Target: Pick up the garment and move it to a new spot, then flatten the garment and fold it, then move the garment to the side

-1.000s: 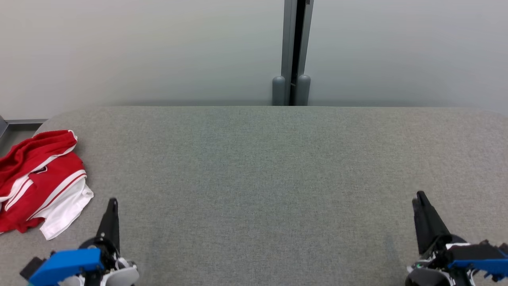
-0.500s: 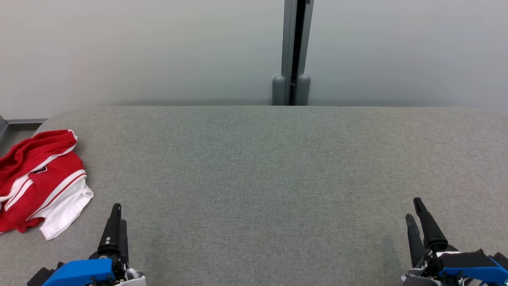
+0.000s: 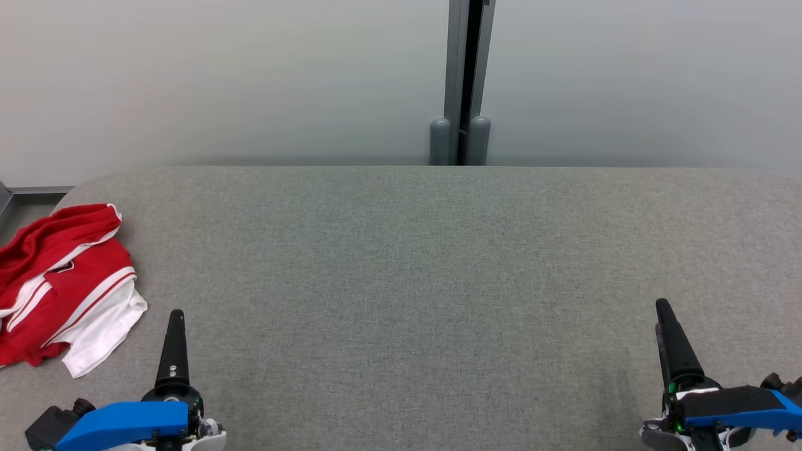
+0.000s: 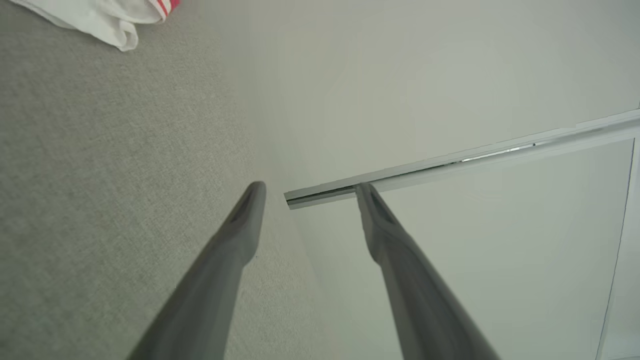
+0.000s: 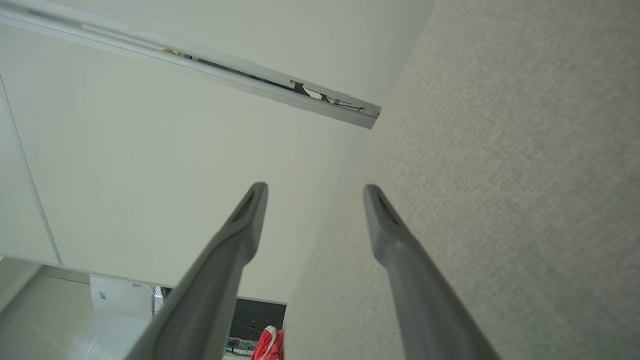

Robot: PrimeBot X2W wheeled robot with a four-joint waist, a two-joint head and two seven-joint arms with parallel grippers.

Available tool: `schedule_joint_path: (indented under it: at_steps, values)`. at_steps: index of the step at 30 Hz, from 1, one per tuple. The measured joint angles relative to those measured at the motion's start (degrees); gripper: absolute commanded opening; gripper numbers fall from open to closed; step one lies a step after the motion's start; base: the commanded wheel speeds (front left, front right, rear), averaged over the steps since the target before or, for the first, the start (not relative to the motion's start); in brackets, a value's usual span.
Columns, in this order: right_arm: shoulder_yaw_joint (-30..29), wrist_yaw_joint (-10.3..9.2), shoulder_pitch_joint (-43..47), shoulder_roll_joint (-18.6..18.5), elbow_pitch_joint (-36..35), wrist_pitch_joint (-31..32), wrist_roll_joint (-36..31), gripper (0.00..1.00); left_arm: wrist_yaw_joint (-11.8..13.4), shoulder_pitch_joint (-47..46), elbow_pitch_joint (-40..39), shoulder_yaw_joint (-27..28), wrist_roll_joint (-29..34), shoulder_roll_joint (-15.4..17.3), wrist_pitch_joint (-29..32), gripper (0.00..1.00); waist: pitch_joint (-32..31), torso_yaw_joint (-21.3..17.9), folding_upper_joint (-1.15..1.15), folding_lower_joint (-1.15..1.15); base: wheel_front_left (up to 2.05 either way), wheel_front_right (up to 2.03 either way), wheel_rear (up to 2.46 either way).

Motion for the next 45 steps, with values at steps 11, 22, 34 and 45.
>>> schedule_joint_path:
  at_steps: [11,22,34,45]
  values:
    - [2.4,0.00,-0.1,0.0,-2.7,-2.3,-16.4,1.00,0.1,0.0,-1.6,-1.0,13.7,0.0,-2.3,1.00,0.5,0.0,0.00,0.00,0.00,0.00,0.00]
    - [4.7,0.01,-0.1,-0.1,-2.4,-4.4,-27.2,1.00,0.6,1.3,-1.2,-2.2,24.7,0.1,-4.4,1.00,0.9,-0.1,0.00,0.00,0.00,0.00,0.00]
    - [6.0,0.01,-0.1,-0.1,-0.9,-6.5,-36.2,1.00,0.6,1.7,-0.7,-3.0,35.0,0.2,-6.4,1.00,1.1,-0.1,0.00,0.00,0.00,0.00,0.00]
    - [7.4,0.02,-0.1,-0.2,1.5,-8.2,-43.7,1.00,0.4,2.4,0.7,-3.9,42.2,0.3,-8.2,1.00,0.7,-0.1,0.00,0.00,0.00,0.00,0.00]
